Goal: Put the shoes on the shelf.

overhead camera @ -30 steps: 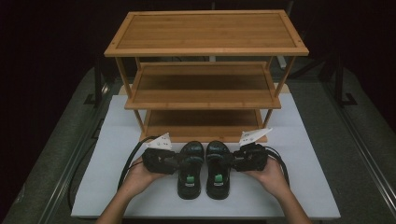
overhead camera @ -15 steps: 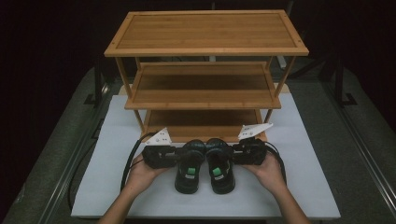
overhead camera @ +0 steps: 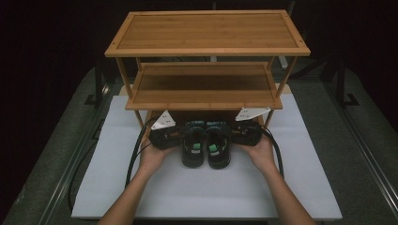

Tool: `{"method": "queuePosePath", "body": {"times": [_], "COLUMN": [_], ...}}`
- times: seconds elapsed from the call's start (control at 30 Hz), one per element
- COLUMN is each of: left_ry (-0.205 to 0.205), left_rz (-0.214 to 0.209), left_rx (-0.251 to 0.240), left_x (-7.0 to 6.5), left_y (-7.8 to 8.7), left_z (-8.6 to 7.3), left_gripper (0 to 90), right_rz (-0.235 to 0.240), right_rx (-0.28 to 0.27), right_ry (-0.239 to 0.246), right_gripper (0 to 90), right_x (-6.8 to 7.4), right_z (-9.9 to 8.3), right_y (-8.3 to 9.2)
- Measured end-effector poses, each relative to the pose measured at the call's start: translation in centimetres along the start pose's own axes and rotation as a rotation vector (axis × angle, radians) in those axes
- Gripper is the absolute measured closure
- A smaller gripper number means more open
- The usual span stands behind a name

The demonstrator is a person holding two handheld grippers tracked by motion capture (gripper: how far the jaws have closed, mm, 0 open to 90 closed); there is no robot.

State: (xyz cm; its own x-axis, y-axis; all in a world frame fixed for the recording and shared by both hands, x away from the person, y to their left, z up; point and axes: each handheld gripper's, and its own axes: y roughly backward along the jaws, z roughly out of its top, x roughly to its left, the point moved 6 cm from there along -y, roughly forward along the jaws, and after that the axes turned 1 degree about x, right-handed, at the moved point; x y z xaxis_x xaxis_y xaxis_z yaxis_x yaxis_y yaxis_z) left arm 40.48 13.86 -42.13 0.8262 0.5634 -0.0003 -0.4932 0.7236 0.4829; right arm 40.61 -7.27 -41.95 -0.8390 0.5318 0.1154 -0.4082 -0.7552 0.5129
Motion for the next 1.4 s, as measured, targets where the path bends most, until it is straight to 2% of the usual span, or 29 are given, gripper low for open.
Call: {"method": "queuePosePath", "body": {"times": [0.13,0.23,0.3,0.4,0.5,0.53,0.6,0.73,0.8,0.9,1.0,1.13,1.27,1.33,1.4], "left_ry": [-0.015,-0.012,0.005,0.005,-0.009,-0.010,-0.018,-0.018,-0.005,0.002,0.009,-0.013,-0.012,-0.004,-0.011], "left_rz": [0.034,0.043,0.025,0.004,-0.004,-0.009,-0.020,-0.022,-0.024,-0.041,-0.037,-0.021,-0.011,-0.014,-0.011], "left_rx": [-0.018,0.001,-0.014,-0.007,0.006,0.008,0.010,0.006,0.022,0.055,0.079,0.132,0.189,0.222,0.233], "left_x": [0.7,1.1,1.2,1.2,1.1,1.0,0.8,0.4,0.2,-0.3,-0.8,-1.3,-1.5,-1.5,-1.6], "left_y": [-0.6,-1.1,-1.2,-1.2,-1.0,-1.0,-1.0,-0.6,0.0,1.1,2.0,2.3,1.7,1.2,0.7], "left_z": [0.2,-0.3,-0.6,-0.8,-1.1,-1.1,-1.1,-0.7,-0.6,-0.8,-1.5,-3.1,-5.0,-5.7,-6.3], "left_gripper": [71.1,71.0,70.9,70.4,69.1,68.6,66.9,53.1,43.5,36.2,26.9,13.6,8.5,2.3,1.4], "right_rz": [-0.031,-0.038,-0.045,-0.033,-0.036,-0.046,-0.035,-0.047,-0.048,-0.059,-0.068,-0.101,-0.087,-0.086,-0.096], "right_rx": [-0.034,-0.034,-0.040,-0.031,0.026,0.037,0.037,0.033,0.019,-0.011,-0.022,0.034,0.071,0.089,0.102], "right_ry": [-0.006,-0.008,-0.005,0.005,0.031,0.035,0.021,0.013,0.006,-0.009,-0.030,-0.038,-0.062,-0.055,-0.040], "right_gripper": [68.7,68.7,68.5,68.0,65.0,63.1,59.1,50.4,46.3,38.9,26.1,12.7,9.8,9.8,9.8], "right_x": [-1.0,-1.4,-1.4,-1.1,-0.7,-0.6,-0.6,-0.4,-0.1,0.2,0.6,1.1,1.2,1.3,1.3], "right_z": [0.6,0.3,0.2,0.2,-0.2,-0.4,-0.5,-0.2,-0.1,-0.1,-1.0,-3.1,-5.1,-5.8,-6.2], "right_y": [-0.4,-1.2,-1.5,-1.6,-1.6,-1.7,-1.6,-1.2,-0.5,0.6,1.8,2.0,1.4,0.9,0.3]}}
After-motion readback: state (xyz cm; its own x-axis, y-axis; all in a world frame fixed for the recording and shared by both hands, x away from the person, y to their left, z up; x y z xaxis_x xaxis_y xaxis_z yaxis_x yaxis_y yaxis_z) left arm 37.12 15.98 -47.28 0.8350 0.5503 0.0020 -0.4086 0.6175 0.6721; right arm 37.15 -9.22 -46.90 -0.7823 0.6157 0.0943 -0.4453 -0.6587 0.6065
